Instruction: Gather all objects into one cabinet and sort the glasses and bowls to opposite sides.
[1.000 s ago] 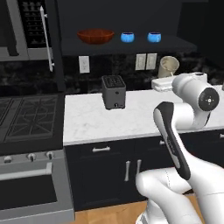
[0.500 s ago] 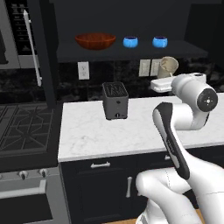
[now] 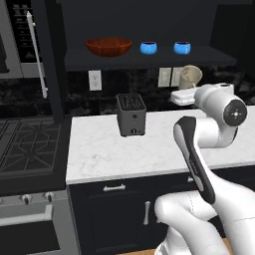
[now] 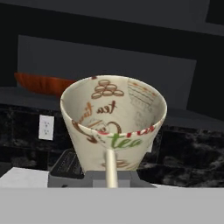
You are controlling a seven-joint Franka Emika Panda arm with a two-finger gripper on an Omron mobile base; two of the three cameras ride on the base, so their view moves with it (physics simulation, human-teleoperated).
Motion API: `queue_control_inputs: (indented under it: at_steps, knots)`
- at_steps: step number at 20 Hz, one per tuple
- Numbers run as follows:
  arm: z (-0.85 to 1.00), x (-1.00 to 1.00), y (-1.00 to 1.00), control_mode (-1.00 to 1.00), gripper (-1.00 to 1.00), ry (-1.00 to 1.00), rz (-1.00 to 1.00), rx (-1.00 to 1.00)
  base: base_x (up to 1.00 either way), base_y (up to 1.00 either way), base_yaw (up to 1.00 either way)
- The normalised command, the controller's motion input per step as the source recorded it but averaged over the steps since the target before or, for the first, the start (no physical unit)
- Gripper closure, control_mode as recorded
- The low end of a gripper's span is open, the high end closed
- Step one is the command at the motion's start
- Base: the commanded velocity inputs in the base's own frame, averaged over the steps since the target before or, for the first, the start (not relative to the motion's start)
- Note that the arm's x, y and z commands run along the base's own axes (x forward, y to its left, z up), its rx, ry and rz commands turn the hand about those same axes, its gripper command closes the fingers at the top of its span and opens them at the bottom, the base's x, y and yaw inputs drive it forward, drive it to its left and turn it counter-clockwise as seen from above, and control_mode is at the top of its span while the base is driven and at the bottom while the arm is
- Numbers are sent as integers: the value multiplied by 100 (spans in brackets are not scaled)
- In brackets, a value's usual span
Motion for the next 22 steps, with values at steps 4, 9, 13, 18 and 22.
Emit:
queue_control_inputs:
  at_steps: [4,9,13,18,22]
  knots:
    - [15,45,-1,-100,100,32,0,0,0,0,0]
    - [39,15,0,-100,100,32,0,0,0,0,0]
    - [32,0,0,-100,100,7,0,-5,0,0,0]
    - [3,18,0,-100,100,-1,0,-16,0,0,0]
    - [0,56,0,-100,100,-15,0,-17,0,0,0]
